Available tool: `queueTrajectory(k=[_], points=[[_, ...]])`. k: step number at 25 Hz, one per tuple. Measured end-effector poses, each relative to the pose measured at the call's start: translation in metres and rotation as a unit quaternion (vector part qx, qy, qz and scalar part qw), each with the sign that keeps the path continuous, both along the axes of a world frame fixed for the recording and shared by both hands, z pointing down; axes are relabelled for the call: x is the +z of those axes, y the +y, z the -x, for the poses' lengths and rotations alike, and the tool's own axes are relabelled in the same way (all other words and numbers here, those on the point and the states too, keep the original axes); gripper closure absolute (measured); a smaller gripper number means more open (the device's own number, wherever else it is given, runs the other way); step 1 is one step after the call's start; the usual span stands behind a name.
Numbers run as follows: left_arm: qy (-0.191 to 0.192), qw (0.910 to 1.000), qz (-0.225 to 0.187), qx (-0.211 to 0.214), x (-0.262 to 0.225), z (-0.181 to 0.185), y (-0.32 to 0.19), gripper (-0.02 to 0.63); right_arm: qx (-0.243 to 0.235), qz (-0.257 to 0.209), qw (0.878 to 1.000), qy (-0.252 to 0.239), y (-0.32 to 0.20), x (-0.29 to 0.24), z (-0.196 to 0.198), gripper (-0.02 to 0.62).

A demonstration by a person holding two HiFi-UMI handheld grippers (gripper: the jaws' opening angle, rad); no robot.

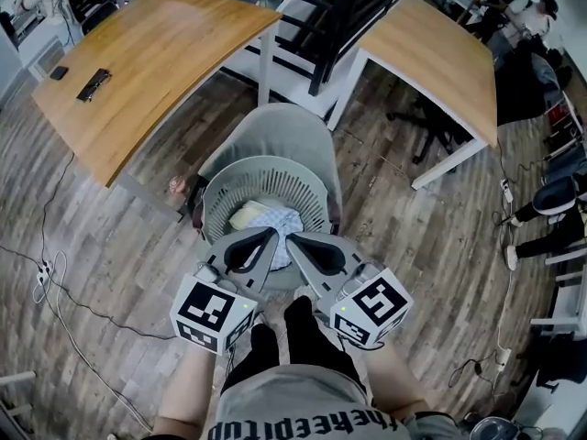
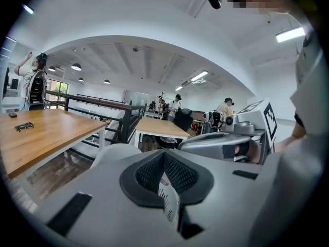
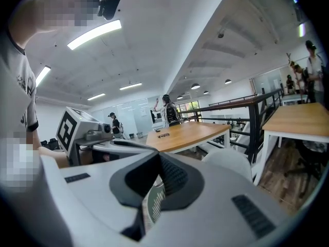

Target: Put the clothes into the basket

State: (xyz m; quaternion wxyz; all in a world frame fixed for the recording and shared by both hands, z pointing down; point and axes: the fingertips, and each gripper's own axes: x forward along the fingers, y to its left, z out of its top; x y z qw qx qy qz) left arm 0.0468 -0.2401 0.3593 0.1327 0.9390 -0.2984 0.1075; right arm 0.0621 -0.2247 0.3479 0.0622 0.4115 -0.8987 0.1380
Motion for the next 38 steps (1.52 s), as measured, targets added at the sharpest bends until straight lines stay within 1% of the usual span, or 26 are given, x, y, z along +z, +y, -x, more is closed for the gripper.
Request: queueTrajectory(k=[8,13,17,25,29,38], points=[[0.011,0.9995,-0.024,0.02,-0.019,0.005,0.015,0.592,0.007,-0.017,1.0,0.007,0.014,-0.014,0.008,0.586],[0.029,0.9985,-0.035,0.031,-0.032,0.009,0.022,0.592,0.014,-0.028,1.0,0.006,0.019,-0.024,0.013,0.586],[0.035,0.9978,-0.041,0.039,-0.038,0.013,0.03,0.592,0.018,-0.037,0.999,0.007,0.026,-0.029,0.019,0.586],[0.039,0.9969,-0.052,0.044,-0.044,0.022,0.045,0.592,0.029,-0.05,0.998,0.006,0.041,-0.039,0.023,0.586],[0.047,0.9961,-0.06,0.045,-0.049,0.026,0.051,0.592,0.032,-0.053,0.998,0.007,0.048,-0.041,0.026,0.586],[0.056,0.9946,-0.07,0.052,-0.056,0.026,0.058,0.592,0.047,-0.065,0.997,0.01,0.056,-0.047,0.023,0.586]])
